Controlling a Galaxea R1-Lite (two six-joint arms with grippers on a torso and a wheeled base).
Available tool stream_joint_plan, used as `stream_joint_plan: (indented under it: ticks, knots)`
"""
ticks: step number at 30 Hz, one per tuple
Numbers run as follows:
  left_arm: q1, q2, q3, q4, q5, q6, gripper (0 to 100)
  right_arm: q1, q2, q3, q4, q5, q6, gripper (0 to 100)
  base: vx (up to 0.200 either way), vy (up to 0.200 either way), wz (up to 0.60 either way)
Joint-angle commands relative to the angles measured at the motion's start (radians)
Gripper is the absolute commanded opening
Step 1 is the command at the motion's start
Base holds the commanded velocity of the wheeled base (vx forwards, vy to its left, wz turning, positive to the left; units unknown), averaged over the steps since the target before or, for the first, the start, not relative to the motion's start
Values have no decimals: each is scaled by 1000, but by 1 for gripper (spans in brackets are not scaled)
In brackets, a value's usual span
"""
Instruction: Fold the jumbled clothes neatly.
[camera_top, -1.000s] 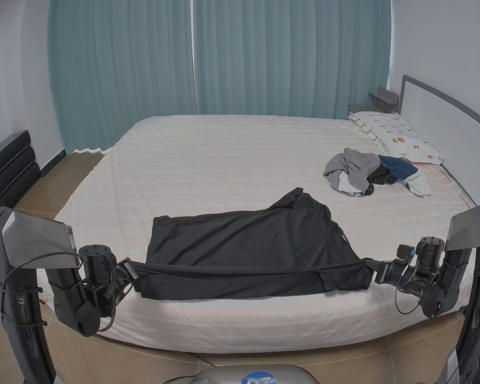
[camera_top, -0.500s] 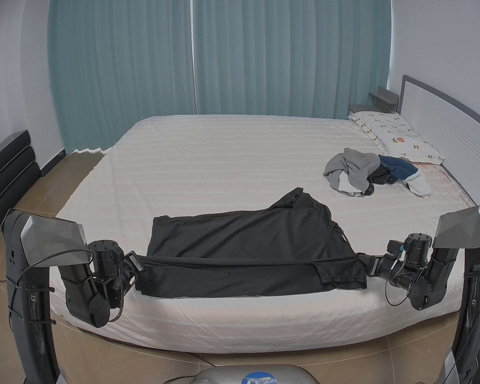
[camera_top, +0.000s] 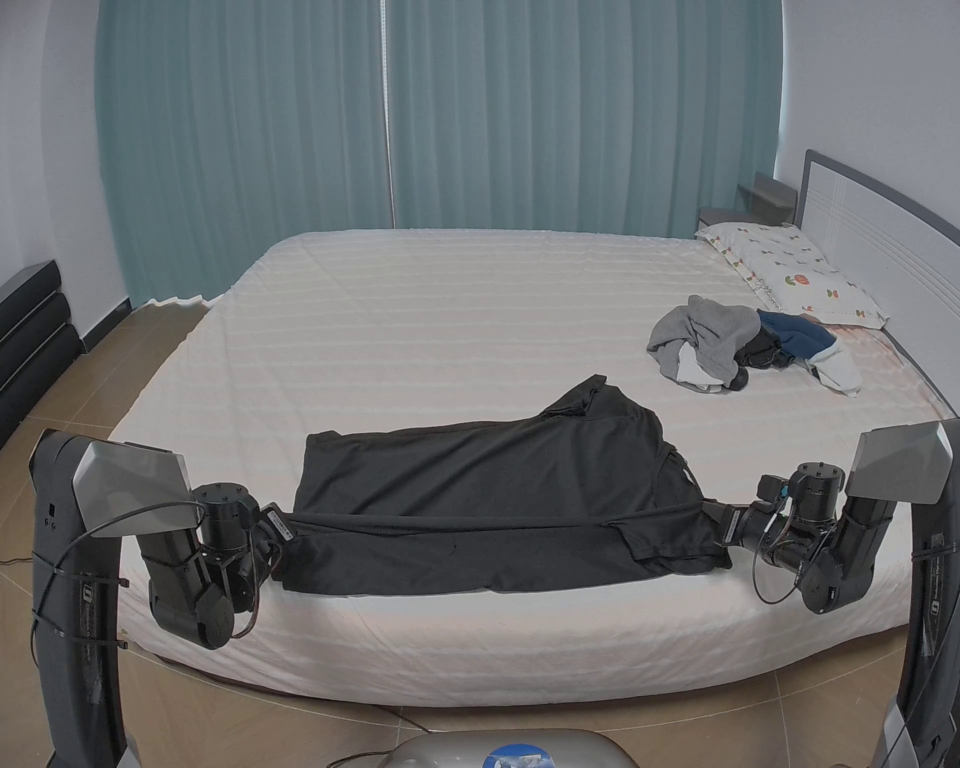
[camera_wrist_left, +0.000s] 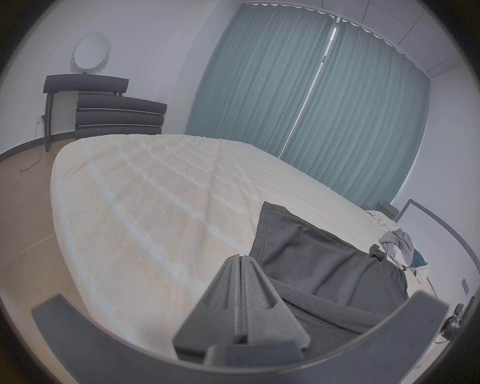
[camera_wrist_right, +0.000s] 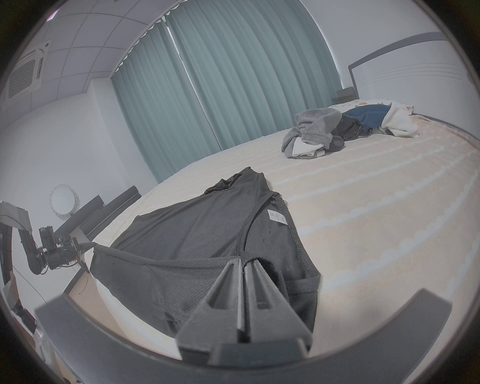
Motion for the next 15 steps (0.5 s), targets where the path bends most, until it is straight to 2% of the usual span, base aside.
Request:
stream_joint_plan:
  ticks: [1,7,8,13,15]
  knots:
    - [1,37,-25,-2,0,-3,0,3,30,-26,1,0,13,0,0,0,0]
    - [-1,74,-59,-1,0,-30,0,0,60,-42,-4,1,46,0,0,0,0]
    - [-1,76,-65,-1,0,-35,100,0,65,-46,-4,1,50,100,0,0,0]
    - [-1,79,-74,-5,0,-43,100,0,80,-70,-7,1,84,100,0,0,0]
    - [-1,73,-77,-4,0,-73,100,-5,71,-70,-8,0,119,100,0,0,0]
